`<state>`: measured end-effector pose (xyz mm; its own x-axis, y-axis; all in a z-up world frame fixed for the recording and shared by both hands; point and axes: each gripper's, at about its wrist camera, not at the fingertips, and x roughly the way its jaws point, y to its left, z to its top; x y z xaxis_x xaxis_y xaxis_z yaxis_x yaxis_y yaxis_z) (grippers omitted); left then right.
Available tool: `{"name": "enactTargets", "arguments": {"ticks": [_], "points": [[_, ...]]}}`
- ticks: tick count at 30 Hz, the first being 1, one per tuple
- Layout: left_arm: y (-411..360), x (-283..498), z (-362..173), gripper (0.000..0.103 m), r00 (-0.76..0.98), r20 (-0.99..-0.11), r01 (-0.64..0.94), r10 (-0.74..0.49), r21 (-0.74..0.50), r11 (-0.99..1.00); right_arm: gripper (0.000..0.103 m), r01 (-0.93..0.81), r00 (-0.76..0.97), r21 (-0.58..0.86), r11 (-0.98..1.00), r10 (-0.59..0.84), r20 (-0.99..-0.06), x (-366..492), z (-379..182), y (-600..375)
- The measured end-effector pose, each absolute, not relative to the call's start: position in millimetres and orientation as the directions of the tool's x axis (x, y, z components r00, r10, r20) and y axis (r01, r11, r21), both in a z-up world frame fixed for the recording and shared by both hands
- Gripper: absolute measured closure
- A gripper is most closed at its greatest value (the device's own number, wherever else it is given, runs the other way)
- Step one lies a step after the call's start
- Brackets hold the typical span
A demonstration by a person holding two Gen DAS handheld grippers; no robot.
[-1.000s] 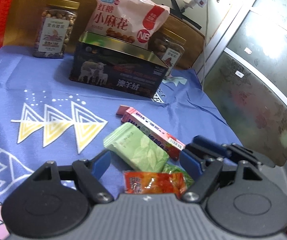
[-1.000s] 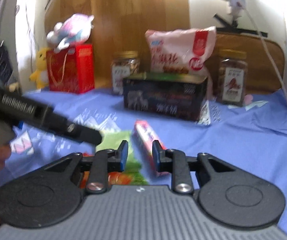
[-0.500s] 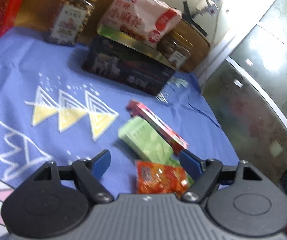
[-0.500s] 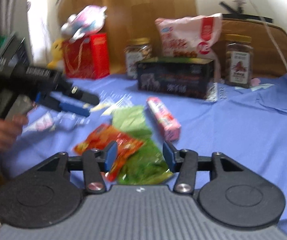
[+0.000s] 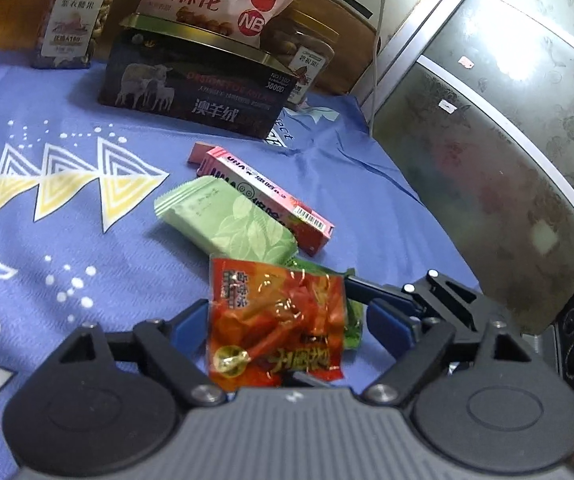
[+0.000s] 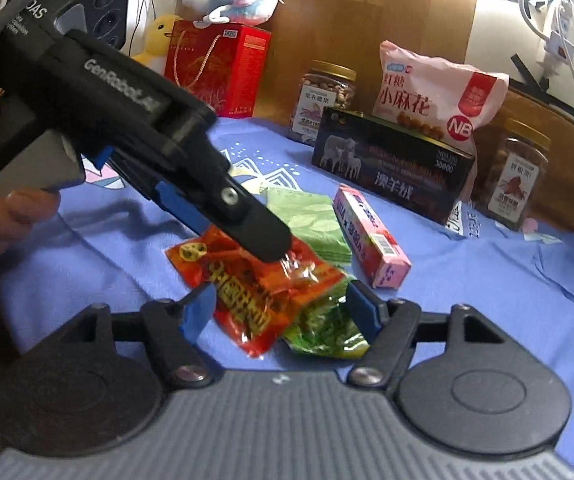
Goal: Organize snacks
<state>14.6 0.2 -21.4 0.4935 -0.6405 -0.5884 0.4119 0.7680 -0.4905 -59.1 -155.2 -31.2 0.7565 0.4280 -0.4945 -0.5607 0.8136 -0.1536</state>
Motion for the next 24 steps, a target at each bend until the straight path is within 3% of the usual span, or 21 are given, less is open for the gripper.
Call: {"name": "enactTargets", "arguments": {"ticks": [1,3,5,6,7,10,13,15,18,24], "points": [[-0.2,14.6,-21.3,0.024,0.502,-0.591,0.406,-0.631,-0.484,0.775,0.028,-0.558,0.758,-0.148,0.817,0.428,-0.492,-57.8,-30.7,-155.6],[-0.2,15.0,-20.9,0.045,0.517,-0.599,0.396,-0.612,-0.466,0.791,0.031,-0.559,0.757,-0.141,0.817,0.434,-0.488,-56.9,-29.0,-155.5],[2.9,16.0,-21.1,0.055,0.528,-0.604,0.383,-0.598,-0.459,0.802,0.047,-0.572,0.754,-0.137,0.809,0.452,-0.477,-58.4,-26.2,-153.4],[4.8,16.6,-21.2,0.063,0.532,-0.603,0.376,-0.594,-0.460,0.805,0.049,-0.573,0.755,-0.143,0.807,0.452,-0.474,-59.3,-25.8,-150.5],[6.9,17.5,-21.1,0.065,0.540,-0.604,0.368,-0.586,-0.457,0.810,0.057,-0.579,0.755,-0.146,0.802,0.461,-0.466,-60.7,-25.3,-149.4],[13.0,17.5,-19.3,0.070,0.541,-0.594,0.365,-0.596,-0.473,0.802,0.099,-0.598,0.750,-0.141,0.789,0.489,-0.445,-62.6,-19.3,-143.8],[16.7,15.9,-14.8,0.073,0.566,-0.586,0.361,-0.580,-0.456,0.813,0.099,-0.598,0.753,-0.138,0.790,0.493,-0.436,-58.3,-18.1,-139.5],[19.9,17.0,-12.9,0.084,0.571,-0.579,0.358,-0.582,-0.462,0.812,0.099,-0.598,0.753,-0.133,0.790,0.497,-0.432,-56.2,-17.3,-138.8],[22.2,21.7,-14.5,0.085,0.549,-0.573,0.356,-0.609,-0.499,0.790,0.097,-0.601,0.749,-0.125,0.789,0.502,-0.432,-56.3,-16.5,-139.8],[21.3,27.3,-19.6,0.085,0.540,-0.581,0.342,-0.609,-0.509,0.790,0.076,-0.580,0.758,-0.133,0.803,0.473,-0.449,-62.2,-20.5,-148.3]]}}
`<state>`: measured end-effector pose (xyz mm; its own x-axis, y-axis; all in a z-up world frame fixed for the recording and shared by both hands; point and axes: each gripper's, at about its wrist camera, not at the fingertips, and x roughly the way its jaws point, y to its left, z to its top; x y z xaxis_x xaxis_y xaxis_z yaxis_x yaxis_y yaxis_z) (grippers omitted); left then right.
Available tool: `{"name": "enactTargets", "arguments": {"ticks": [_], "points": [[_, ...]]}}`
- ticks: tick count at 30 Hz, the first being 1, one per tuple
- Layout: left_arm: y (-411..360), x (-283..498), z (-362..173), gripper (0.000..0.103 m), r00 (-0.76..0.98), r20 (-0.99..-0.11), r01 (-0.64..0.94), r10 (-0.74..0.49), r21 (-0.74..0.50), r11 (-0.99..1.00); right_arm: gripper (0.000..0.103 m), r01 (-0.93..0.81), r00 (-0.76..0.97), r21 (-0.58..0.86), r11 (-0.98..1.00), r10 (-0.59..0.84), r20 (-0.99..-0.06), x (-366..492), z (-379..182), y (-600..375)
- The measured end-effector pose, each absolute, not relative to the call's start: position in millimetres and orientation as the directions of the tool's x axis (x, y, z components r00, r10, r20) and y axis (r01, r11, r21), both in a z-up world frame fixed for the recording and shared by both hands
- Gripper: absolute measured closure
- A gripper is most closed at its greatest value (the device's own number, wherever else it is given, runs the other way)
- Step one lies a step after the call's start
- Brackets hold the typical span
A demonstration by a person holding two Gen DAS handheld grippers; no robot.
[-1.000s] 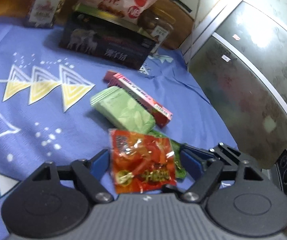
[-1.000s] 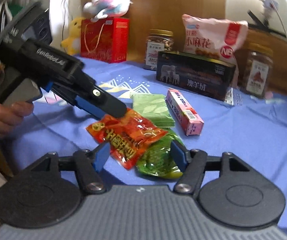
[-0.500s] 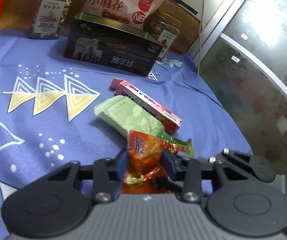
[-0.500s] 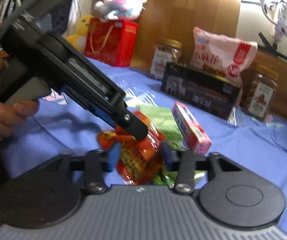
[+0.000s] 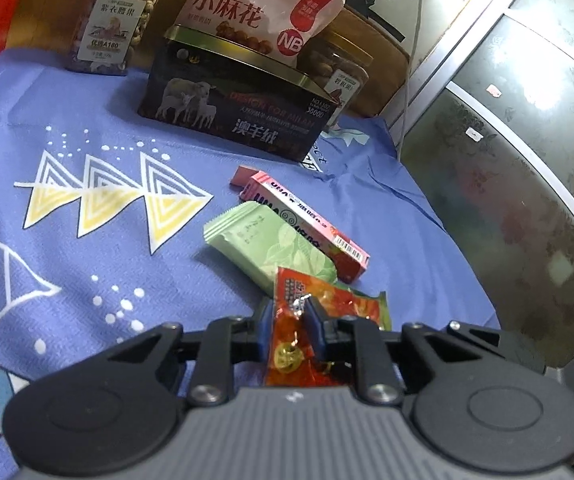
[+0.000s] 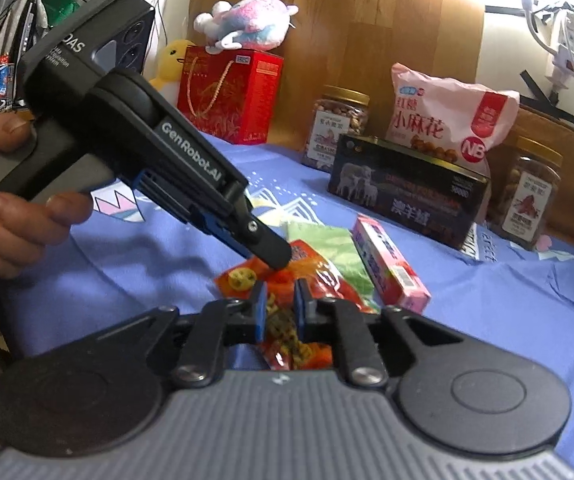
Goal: Organize snacks
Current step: 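Close the left gripper on the orange bag and lift it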
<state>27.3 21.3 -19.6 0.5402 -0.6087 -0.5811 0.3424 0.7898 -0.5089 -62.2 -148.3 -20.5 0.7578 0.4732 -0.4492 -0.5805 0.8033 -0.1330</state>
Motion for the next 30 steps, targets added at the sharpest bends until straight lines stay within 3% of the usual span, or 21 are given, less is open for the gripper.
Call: {"name": "enactTargets", "arguments": {"ticks": [1,2,14,16,17,19,21,22,23,30], "points": [[21.4,27.2,-18.9,0.085,0.541,-0.577,0.344,-0.612,-0.511,0.787,0.055,-0.563,0.768,-0.138,0.815,0.455,-0.450,-62.2,-21.0,-149.9],[21.8,26.9,-18.0,0.085,0.543,-0.573,0.347,-0.614,-0.513,0.785,0.043,-0.547,0.776,-0.141,0.825,0.437,-0.454,-61.4,-22.3,-151.5],[19.7,24.1,-11.6,0.085,0.552,-0.560,0.355,-0.618,-0.513,0.781,0.027,-0.523,0.782,-0.149,0.839,0.403,-0.476,-57.7,-31.7,-153.5],[19.6,24.2,-10.1,0.085,0.555,-0.557,0.358,-0.618,-0.511,0.782,0.031,-0.527,0.783,-0.158,0.835,0.404,-0.473,-58.5,-30.5,-151.9],[19.6,24.0,-9.3,0.085,0.557,-0.554,0.360,-0.619,-0.511,0.781,0.044,-0.539,0.780,-0.168,0.825,0.414,-0.469,-60.0,-29.7,-150.2],[19.6,23.5,-7.0,0.085,0.571,-0.560,0.351,-0.600,-0.494,0.795,0.058,-0.543,0.787,-0.194,0.817,0.414,-0.457,-63.3,-28.3,-145.9],[22.9,24.4,-6.8,0.085,0.572,-0.557,0.344,-0.602,-0.503,0.793,0.065,-0.545,0.786,-0.181,0.819,0.424,-0.450,-63.7,-26.4,-146.7],[25.2,25.2,-6.9,0.085,0.570,-0.555,0.339,-0.606,-0.513,0.789,0.090,-0.550,0.784,-0.171,0.817,0.435,-0.443,-64.1,-24.9,-148.0],[26.8,25.6,-7.1,0.085,0.567,-0.551,0.338,-0.612,-0.522,0.783,0.101,-0.552,0.782,-0.164,0.817,0.439,-0.443,-64.1,-23.1,-148.4],[26.6,25.3,-7.0,0.085,0.566,-0.546,0.339,-0.617,-0.528,0.779,0.101,-0.536,0.791,-0.154,0.830,0.431,-0.434,-61.6,-21.3,-147.2]]}}
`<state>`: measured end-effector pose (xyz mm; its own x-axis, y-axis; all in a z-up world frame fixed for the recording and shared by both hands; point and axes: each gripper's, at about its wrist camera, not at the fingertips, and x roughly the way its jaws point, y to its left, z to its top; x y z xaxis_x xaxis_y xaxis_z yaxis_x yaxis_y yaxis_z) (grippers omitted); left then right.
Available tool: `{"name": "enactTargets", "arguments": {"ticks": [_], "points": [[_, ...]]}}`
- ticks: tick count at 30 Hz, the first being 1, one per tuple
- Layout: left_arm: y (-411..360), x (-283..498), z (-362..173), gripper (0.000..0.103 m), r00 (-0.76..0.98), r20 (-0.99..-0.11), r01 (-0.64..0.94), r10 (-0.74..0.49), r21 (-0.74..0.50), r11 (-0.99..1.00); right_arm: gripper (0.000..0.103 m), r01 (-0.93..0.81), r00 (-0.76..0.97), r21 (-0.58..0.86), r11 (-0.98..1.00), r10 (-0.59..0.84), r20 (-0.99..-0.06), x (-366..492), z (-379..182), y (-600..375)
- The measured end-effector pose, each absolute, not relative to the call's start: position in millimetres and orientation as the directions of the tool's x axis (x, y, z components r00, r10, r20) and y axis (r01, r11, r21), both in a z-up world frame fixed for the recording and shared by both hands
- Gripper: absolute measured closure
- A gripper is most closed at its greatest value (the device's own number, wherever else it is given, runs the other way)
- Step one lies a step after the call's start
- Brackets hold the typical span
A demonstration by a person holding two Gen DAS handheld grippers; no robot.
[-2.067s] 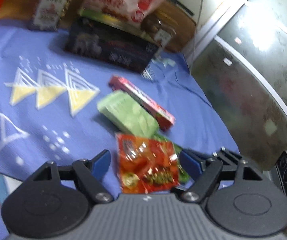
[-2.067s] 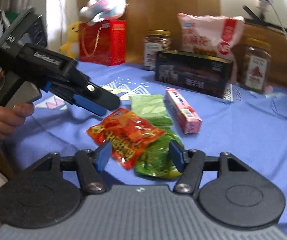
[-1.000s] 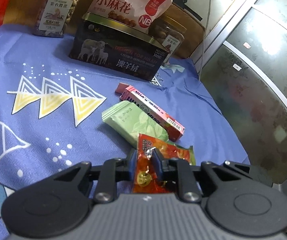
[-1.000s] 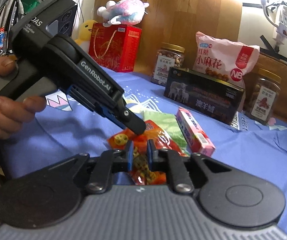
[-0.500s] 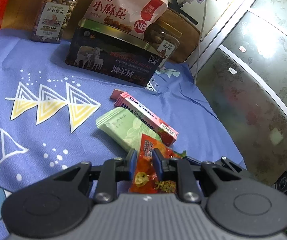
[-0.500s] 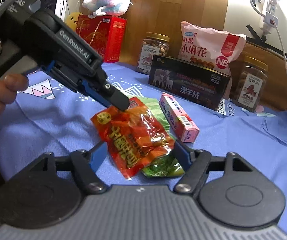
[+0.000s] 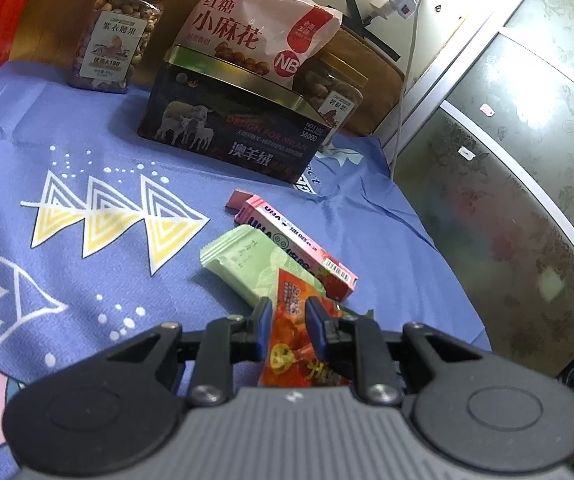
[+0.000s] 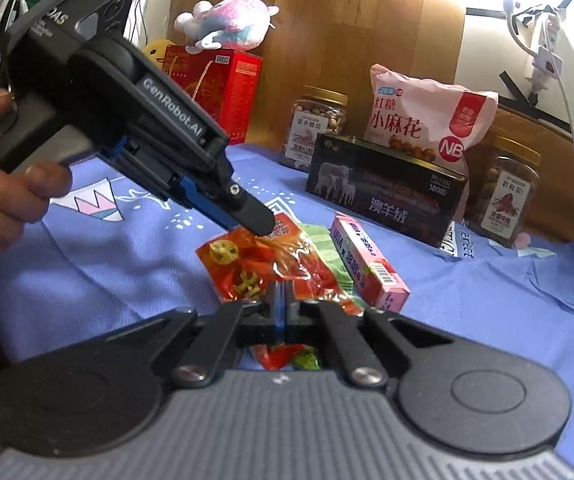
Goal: Organize snacks
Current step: 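Close the left gripper on the orange bag and lift it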
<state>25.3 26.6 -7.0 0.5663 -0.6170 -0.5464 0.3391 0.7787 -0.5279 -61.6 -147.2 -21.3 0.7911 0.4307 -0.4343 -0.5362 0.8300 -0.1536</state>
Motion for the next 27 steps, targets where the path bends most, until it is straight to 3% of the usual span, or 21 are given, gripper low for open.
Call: {"name": "enactTargets", "arguments": {"ticks": [6,9,10,11,13,16,23,27], "points": [[25.9,26.6,-6.5,0.085,0.567,-0.546,0.338,-0.617,-0.529,0.778,0.098,-0.525,0.797,-0.152,0.837,0.422,-0.431,-59.7,-22.7,-147.3],[26.2,27.3,-7.5,0.085,0.565,-0.549,0.334,-0.616,-0.530,0.780,0.088,-0.513,0.807,-0.166,0.842,0.407,-0.428,-59.3,-23.2,-148.1],[26.4,27.5,-8.0,0.085,0.565,-0.551,0.332,-0.614,-0.530,0.780,0.077,-0.500,0.814,-0.166,0.850,0.396,-0.425,-59.0,-23.2,-149.4],[26.6,27.6,-8.2,0.085,0.565,-0.551,0.332,-0.615,-0.531,0.780,0.059,-0.488,0.820,-0.162,0.858,0.386,-0.423,-58.5,-23.5,-151.0],[27.1,28.0,-8.1,0.085,0.564,-0.548,0.332,-0.618,-0.535,0.777,0.043,-0.475,0.817,-0.135,0.869,0.379,-0.434,-56.2,-24.4,-155.9],[26.8,28.2,-8.1,0.085,0.565,-0.550,0.330,-0.615,-0.532,0.780,0.042,-0.488,0.794,-0.090,0.868,0.399,-0.459,-54.3,-26.6,-160.6],[21.9,27.0,-4.5,0.085,0.559,-0.539,0.349,-0.630,-0.537,0.768,0.029,-0.534,0.781,-0.163,0.830,0.409,-0.472,-62.5,-32.0,-151.8],[16.0,22.5,0.7,0.085,0.555,-0.528,0.379,-0.643,-0.528,0.760,0.028,-0.515,0.791,-0.165,0.841,0.392,-0.469,-58.4,-31.2,-151.3]]}}
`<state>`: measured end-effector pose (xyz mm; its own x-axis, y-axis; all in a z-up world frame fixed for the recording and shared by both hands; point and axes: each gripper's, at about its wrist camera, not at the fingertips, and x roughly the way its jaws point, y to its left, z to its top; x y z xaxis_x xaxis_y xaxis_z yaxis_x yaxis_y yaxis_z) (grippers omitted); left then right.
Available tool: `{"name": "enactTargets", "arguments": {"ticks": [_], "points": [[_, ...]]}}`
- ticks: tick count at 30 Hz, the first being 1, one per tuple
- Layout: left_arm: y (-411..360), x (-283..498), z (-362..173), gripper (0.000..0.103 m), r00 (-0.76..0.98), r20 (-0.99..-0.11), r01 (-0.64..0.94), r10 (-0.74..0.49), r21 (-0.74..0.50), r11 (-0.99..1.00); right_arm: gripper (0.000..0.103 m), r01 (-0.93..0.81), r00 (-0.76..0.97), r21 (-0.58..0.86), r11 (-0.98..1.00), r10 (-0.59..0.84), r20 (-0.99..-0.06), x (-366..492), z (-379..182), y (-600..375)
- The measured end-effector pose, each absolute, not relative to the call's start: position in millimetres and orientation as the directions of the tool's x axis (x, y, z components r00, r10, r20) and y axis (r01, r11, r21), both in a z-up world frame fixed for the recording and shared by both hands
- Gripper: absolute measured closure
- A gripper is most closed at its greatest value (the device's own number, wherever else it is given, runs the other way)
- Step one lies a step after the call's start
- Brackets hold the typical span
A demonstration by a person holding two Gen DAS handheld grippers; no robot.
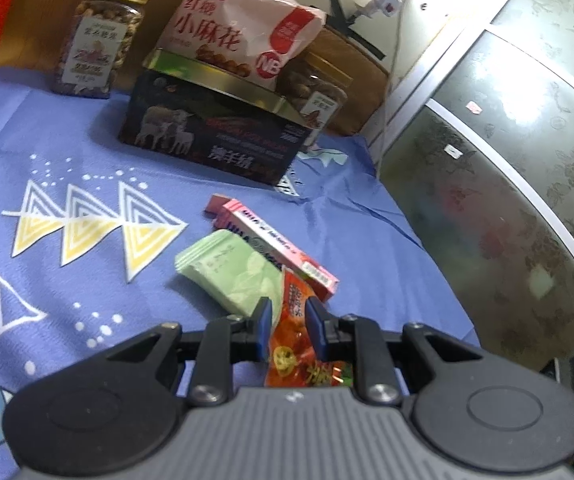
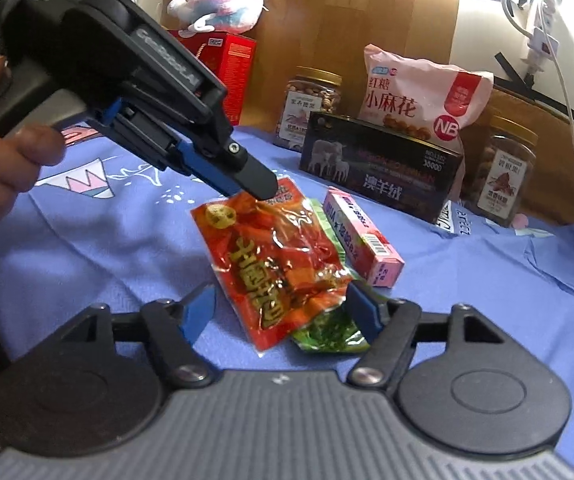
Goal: Organize snacks
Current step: 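Close the left gripper on the orange bag and lift it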
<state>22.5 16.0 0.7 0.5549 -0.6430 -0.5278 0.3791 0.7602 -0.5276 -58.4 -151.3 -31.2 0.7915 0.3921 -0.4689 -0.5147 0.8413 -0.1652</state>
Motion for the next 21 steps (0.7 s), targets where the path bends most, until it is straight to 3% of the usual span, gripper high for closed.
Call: {"name": "enactTargets", "arguments": {"ticks": [3,5,11,12,13,21], "points": [[12.1,19.1,4.2,0.085,0.557,-0.524,0.395,-0.644,-0.515,0.761,0.034,-0.490,0.807,-0.170,0.855,0.371,-0.459,-56.4,-30.9,-150.7],[11.5,17.3,6.4,0.084,0.569,-0.522,0.396,-0.636,-0.504,0.768,0.048,-0.496,0.810,-0.176,0.850,0.380,-0.446,-59.3,-29.7,-149.6],[14.7,18.3,8.2,0.084,0.571,-0.519,0.390,-0.636,-0.510,0.767,0.063,-0.497,0.818,-0.172,0.851,0.393,-0.420,-63.4,-25.5,-151.3],[15.3,18.7,8.2,0.084,0.568,-0.519,0.390,-0.639,-0.514,0.764,0.069,-0.497,0.822,-0.177,0.849,0.395,-0.411,-64.5,-24.8,-150.9],[15.8,19.1,7.8,0.084,0.566,-0.519,0.388,-0.641,-0.518,0.762,0.083,-0.490,0.833,-0.194,0.850,0.390,-0.393,-66.5,-23.2,-150.2],[13.8,22.8,1.3,0.081,0.546,-0.535,0.381,-0.645,-0.527,0.760,0.084,-0.484,0.838,-0.205,0.851,0.383,-0.388,-64.9,-22.5,-148.3]]}}
